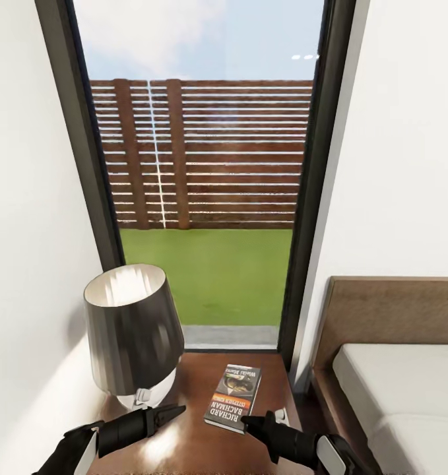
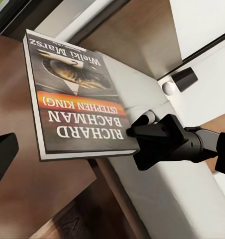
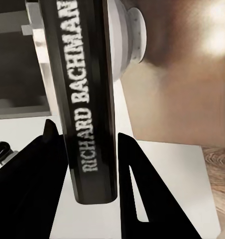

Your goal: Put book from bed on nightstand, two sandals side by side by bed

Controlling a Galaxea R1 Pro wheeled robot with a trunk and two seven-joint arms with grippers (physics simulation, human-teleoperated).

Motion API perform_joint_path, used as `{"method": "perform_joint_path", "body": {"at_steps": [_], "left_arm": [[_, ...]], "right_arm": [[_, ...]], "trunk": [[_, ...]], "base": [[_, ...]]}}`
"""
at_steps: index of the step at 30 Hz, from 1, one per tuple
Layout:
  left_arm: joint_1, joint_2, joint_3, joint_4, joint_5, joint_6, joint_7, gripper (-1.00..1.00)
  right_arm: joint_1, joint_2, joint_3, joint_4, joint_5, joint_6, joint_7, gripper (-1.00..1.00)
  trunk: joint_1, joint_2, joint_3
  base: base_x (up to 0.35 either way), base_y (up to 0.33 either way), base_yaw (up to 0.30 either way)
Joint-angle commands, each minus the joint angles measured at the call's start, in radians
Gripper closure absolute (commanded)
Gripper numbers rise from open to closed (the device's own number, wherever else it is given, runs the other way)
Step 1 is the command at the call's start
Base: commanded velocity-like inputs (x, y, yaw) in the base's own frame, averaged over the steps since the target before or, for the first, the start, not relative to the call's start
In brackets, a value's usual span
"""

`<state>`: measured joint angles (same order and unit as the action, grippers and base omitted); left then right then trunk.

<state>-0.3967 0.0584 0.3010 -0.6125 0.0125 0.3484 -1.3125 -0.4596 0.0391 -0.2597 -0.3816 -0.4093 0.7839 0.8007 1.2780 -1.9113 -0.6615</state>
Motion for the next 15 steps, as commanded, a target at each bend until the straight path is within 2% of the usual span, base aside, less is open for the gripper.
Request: {"method": "perform_joint_path", "body": {"at_steps": [1,15], "left_arm": [[-0.001,0.0,0.001,0.0,0.001,0.01,-0.004,-1.0],[-0.001,0.0,0.001,0.0,0.001,0.011,-0.003,-1.0]], "right_arm": [[-0.001,0.001,-0.006,0.0,0.0,0.006,0.002,1.0],[-0.001,0.001,-0.006,0.0,-0.001,0.006,0.002,1.0]], "trunk": [[0.004,-0.008,-0.004],[0.057,-0.106,-0.048]], "base": [[0.0,0.0,0.0],[0.0,0.0,0.0]]}}
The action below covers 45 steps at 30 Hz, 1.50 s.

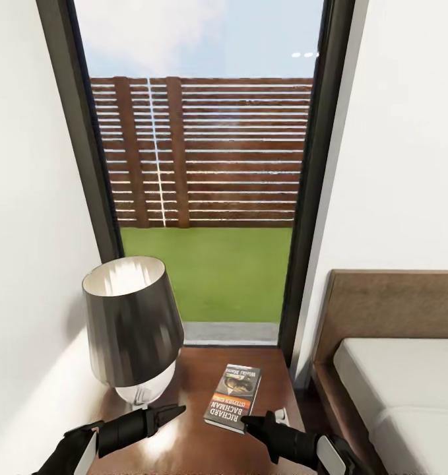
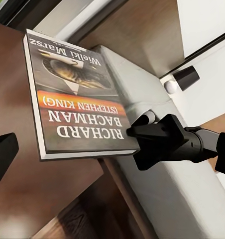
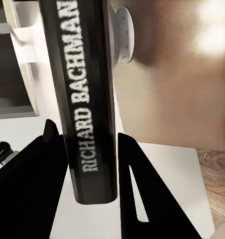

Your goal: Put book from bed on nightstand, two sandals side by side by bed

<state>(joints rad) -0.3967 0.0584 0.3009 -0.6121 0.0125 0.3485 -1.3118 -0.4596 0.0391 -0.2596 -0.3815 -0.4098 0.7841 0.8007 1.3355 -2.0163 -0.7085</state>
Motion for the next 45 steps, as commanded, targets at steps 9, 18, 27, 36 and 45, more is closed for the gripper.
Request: {"method": "perform_joint_path", "body": {"at_steps": [9,18,27,36,45], "left_arm": [[-0.001,0.0,0.001,0.0,0.001,0.01,-0.003,-1.0],[-0.001,0.0,0.001,0.0,0.001,0.01,-0.003,-1.0],[-0.001,0.0,0.001,0.0,0.001,0.01,-0.003,-1.0],[-0.001,0.0,0.001,0.0,0.001,0.01,-0.004,-1.0],[-0.001,0.0,0.003,0.0,0.001,0.01,-0.004,-1.0]], "right_arm": [[-0.001,0.001,-0.006,0.0,0.0,0.006,0.002,1.0],[-0.001,0.001,-0.006,0.0,0.0,0.006,0.002,1.0],[-0.001,0.001,-0.006,0.0,0.0,0.006,0.002,1.0],[-0.001,0.001,-0.006,0.0,0.0,0.006,0.002,1.0],[-0.001,0.001,-0.006,0.0,0.0,0.006,0.002,1.0]], "trunk": [[0.034,-0.064,-0.029],[0.069,-0.127,-0.057],[0.103,-0.19,-0.086],[0.138,-0.253,-0.114],[0.146,-0.267,-0.12]], "base": [[0.0,0.0,0.0],[0.0,0.0,0.0],[0.0,0.0,0.0],[0.0,0.0,0.0],[0.0,0.0,0.0]]}}
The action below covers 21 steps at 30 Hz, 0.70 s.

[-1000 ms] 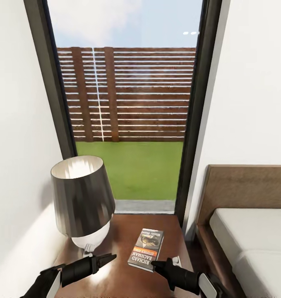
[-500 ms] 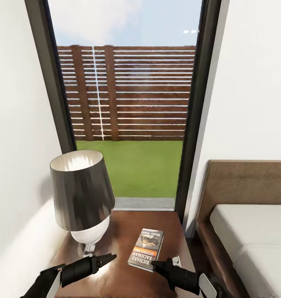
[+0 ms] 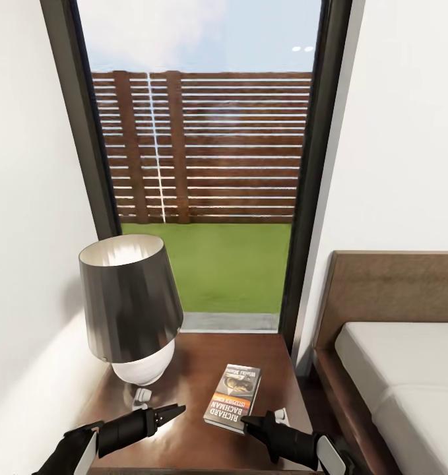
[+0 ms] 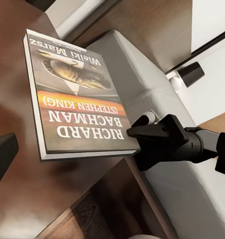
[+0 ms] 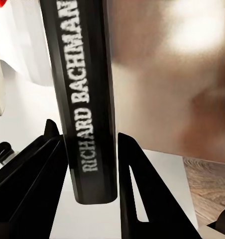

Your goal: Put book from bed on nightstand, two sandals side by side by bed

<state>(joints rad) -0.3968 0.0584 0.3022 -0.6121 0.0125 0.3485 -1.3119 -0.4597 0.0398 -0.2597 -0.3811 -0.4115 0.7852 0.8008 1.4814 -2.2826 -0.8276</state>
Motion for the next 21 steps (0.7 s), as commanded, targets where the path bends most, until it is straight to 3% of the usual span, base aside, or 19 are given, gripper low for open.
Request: {"method": "perform_joint_path", "body": {"at_steps": [1,4,14,21], "left_arm": [[-0.001,0.0,0.001,0.0,0.001,0.01,-0.004,-1.0],[-0.001,0.0,0.001,0.0,0.001,0.01,-0.003,-1.0],[-0.001,0.0,0.001,0.001,0.002,0.01,-0.003,-1.0],[-0.001,0.0,0.001,0.001,0.003,0.01,-0.003,-1.0]], "right_arm": [[-0.001,0.0,-0.006,0.0,0.002,0.005,0.002,1.0],[-0.001,0.0,-0.006,0.0,0.002,0.005,0.002,1.0],[-0.001,0.001,-0.006,0.0,0.002,0.005,0.002,1.0],[-0.001,0.001,-0.006,-0.001,0.002,0.005,0.002,1.0]], "trunk": [[0.0,0.0,-0.001],[0.0,0.0,-0.001],[0.038,-0.07,-0.032],[0.038,-0.07,-0.032]], "base": [[0.0,0.0,0.0],[0.0,0.0,0.0],[0.0,0.0,0.0],[0.0,0.0,0.0]]}}
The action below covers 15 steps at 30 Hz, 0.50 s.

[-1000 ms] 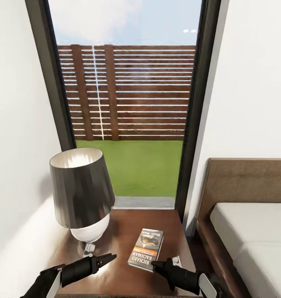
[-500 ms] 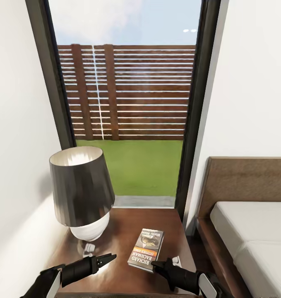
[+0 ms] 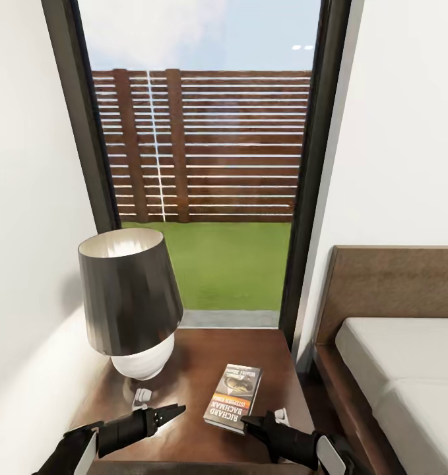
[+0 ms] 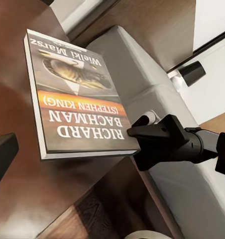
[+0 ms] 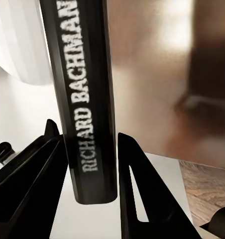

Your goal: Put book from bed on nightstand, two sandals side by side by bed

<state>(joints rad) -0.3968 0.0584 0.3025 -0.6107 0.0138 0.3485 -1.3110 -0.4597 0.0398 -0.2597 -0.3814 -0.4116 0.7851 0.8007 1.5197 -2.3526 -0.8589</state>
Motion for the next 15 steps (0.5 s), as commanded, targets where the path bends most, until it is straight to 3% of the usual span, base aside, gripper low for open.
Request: {"method": "perform_joint_path", "body": {"at_steps": [1,7,15], "left_arm": [[-0.001,0.0,0.002,0.0,0.001,0.01,-0.004,-1.0],[-0.001,0.0,0.003,0.0,0.002,0.012,-0.004,-1.0],[-0.001,0.0,0.004,0.0,0.003,0.012,-0.004,-1.0]], "right_arm": [[-0.001,0.001,-0.006,0.0,0.001,0.005,0.002,1.0],[-0.001,0.001,-0.006,0.0,0.002,0.005,0.002,1.0],[-0.001,0.002,-0.006,0.0,0.002,0.005,0.002,1.0]], "trunk": [[0.0,0.0,-0.001],[0.0,0.0,-0.001],[0.0,0.0,-0.001]], "base": [[0.0,0.0,0.0],[0.128,0.0,0.0],[0.022,0.0,0.0]]}}
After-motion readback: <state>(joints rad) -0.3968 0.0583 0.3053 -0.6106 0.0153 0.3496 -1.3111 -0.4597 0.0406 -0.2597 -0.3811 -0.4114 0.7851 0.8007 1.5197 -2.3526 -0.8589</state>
